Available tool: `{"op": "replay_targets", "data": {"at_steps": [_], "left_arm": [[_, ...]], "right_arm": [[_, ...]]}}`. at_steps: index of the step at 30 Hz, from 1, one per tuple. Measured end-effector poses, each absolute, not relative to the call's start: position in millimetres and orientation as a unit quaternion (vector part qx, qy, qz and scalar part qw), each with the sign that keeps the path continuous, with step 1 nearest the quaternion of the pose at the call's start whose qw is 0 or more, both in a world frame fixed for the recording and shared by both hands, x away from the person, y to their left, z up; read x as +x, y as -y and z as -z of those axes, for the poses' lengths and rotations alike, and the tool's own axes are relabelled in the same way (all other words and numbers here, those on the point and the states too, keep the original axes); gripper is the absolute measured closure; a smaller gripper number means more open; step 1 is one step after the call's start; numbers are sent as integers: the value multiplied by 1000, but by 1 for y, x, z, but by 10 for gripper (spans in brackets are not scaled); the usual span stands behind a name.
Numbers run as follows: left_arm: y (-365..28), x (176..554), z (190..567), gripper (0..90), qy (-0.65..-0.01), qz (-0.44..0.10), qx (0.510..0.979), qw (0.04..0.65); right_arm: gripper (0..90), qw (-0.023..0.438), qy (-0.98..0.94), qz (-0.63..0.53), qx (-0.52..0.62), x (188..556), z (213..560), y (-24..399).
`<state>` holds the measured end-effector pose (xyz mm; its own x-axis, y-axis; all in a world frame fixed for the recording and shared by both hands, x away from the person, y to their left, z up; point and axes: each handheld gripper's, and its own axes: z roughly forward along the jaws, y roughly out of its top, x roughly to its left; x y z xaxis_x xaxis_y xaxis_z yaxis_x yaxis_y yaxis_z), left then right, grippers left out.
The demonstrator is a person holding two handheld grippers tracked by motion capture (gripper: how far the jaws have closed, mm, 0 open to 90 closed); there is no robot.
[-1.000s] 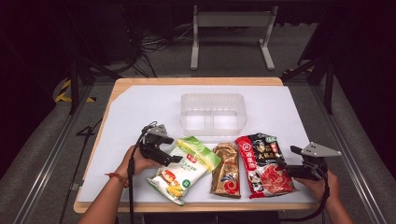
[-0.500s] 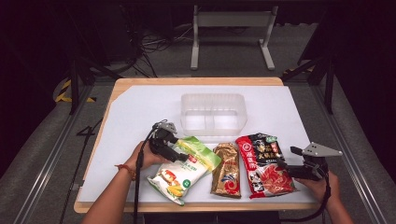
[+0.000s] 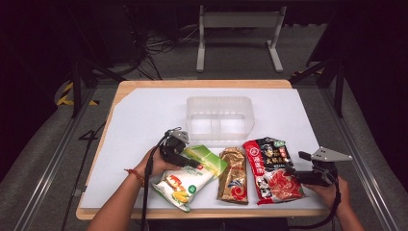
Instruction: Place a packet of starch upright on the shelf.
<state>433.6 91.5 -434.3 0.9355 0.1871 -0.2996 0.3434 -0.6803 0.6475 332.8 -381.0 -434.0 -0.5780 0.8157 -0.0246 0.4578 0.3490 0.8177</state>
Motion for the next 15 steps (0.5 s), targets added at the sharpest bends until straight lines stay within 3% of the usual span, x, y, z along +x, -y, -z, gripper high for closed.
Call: {"op": "replay_targets", "data": {"at_steps": [1,3,15], "left_arm": [[-93,432,433,852,-147,100,909,377],[-94,430,432,893,-144,95,907,383],[-127,411,408,899,-185,25,870,455]], "right_arm": [[200,221,-791,-405,401,333,434,381],[200,221,-792,-404,401,333,434,381],[201,225,-781,-416,408,332,431,385]]}}
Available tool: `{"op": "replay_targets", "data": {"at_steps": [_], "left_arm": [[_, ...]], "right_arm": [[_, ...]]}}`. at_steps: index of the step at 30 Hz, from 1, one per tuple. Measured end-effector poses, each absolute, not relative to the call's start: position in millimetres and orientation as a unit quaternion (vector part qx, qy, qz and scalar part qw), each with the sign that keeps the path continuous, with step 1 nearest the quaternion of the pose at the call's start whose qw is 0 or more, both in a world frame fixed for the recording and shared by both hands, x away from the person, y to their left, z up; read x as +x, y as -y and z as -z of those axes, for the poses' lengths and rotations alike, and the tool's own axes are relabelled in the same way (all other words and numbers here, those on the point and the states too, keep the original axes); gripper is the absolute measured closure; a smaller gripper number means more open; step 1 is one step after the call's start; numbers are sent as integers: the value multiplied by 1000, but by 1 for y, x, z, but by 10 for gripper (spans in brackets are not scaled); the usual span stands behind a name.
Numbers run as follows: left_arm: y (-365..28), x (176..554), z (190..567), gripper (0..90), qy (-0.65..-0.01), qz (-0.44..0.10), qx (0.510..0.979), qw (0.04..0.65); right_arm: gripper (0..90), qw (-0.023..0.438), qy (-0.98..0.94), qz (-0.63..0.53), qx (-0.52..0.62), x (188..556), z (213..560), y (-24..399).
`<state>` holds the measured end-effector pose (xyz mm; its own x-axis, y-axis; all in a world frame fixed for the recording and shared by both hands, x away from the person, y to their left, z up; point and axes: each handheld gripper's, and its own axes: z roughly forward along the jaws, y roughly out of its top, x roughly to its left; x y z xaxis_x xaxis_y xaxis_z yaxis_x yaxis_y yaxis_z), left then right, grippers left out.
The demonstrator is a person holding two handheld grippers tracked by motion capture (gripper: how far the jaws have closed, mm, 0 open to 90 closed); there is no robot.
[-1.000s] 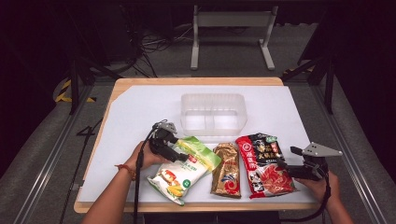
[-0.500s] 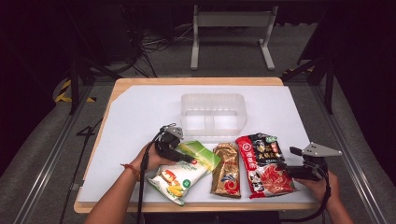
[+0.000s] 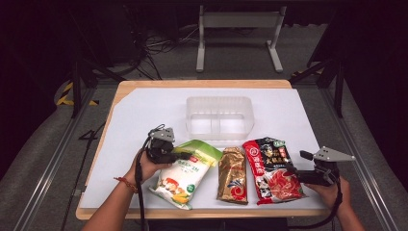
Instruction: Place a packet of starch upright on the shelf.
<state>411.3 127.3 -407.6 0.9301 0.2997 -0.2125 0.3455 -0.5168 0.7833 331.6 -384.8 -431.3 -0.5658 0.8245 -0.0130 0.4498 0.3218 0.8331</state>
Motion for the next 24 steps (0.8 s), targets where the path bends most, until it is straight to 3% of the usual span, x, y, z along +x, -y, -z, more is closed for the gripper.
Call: {"op": "replay_targets", "data": {"at_steps": [24], "left_arm": [[-149,371,345,900,-185,-24,805,563]], "right_arm": [[205,233,-770,-428,413,329,426,391]]}}
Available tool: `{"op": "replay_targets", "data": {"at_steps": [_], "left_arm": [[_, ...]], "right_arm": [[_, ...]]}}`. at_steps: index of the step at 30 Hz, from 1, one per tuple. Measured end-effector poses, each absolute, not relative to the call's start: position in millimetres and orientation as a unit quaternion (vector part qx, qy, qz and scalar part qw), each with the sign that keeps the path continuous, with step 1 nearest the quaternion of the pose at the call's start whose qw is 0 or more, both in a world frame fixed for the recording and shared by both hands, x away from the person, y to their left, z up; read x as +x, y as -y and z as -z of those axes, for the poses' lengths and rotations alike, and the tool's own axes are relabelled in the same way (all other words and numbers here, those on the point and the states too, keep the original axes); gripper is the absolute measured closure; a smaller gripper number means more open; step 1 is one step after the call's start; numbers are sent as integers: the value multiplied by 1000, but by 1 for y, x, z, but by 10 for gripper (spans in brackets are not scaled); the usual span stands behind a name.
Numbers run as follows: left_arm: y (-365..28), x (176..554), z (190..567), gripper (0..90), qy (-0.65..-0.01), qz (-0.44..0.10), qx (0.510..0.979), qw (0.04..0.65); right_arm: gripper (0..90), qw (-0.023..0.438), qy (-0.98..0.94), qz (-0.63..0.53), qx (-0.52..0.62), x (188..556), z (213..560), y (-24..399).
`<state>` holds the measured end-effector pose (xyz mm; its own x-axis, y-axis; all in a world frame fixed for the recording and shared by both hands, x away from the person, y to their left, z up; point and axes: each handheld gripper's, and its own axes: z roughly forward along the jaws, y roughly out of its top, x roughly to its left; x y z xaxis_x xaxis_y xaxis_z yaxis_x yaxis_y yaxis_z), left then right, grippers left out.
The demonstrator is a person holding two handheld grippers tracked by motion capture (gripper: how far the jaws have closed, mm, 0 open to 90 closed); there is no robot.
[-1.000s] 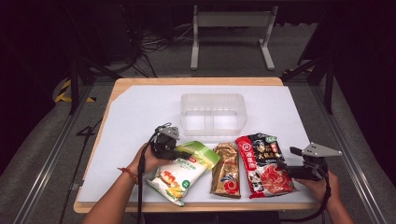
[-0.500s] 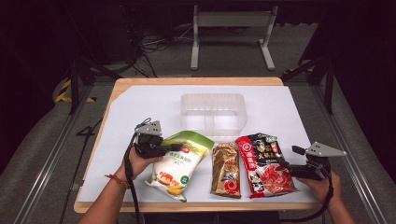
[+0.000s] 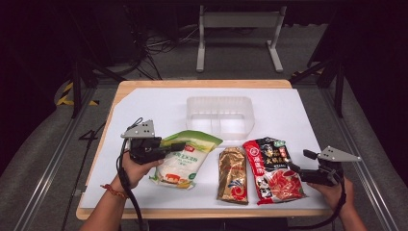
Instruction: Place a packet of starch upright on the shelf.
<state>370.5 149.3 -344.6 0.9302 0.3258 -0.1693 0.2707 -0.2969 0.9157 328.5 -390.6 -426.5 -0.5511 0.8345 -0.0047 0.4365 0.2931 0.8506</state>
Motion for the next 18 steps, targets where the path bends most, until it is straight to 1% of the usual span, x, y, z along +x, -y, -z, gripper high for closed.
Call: {"op": "replay_targets", "data": {"at_steps": [6,14,18], "left_arm": [[-147,364,338,900,-187,-43,798,572],[-147,364,338,900,-202,-46,787,581],[-144,362,337,900,-197,-45,784,587]], "right_arm": [[205,235,-769,-429,412,328,426,390],[206,236,-769,-429,410,328,426,390],[206,234,-768,-430,413,328,425,390]]}}
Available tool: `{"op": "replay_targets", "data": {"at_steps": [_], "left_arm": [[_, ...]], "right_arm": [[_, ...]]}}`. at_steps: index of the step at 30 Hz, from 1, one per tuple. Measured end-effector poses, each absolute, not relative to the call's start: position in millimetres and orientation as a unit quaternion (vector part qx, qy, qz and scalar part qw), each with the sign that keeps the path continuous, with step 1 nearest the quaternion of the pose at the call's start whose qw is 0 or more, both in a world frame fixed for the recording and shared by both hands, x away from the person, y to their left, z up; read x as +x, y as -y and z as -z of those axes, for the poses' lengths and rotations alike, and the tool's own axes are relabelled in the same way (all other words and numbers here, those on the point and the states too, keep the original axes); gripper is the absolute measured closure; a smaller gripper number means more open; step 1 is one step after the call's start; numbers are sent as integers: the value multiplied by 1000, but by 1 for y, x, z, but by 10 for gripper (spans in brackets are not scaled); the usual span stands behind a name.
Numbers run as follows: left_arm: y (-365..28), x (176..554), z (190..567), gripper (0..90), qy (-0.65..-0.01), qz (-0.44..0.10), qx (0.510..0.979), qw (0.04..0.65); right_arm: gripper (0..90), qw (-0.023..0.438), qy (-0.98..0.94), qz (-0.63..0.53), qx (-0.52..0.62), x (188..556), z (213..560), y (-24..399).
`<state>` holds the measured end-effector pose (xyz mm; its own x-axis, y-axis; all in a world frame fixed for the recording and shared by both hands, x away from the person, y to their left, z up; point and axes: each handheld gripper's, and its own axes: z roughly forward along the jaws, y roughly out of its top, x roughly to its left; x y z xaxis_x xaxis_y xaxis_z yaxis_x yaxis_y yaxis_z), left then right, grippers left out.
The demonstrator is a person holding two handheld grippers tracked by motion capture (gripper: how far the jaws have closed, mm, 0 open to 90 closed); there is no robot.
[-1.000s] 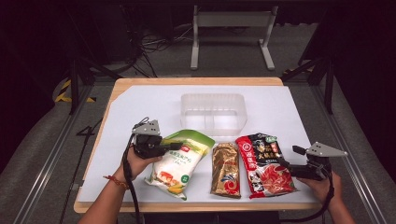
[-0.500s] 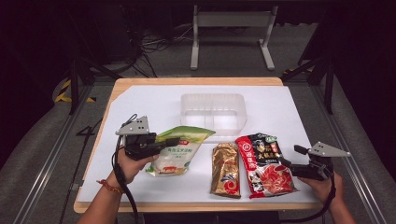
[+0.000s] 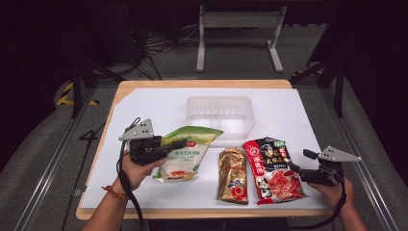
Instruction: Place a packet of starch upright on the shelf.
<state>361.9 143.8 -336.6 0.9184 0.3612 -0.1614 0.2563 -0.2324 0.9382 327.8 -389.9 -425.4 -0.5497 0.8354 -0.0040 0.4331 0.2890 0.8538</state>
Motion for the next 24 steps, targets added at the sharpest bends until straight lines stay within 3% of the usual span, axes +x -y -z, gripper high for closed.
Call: {"op": "replay_targets", "data": {"at_steps": [24], "left_arm": [[-125,368,317,900,-254,-87,718,642]], "right_arm": [[205,233,-763,-440,412,326,425,391]]}}
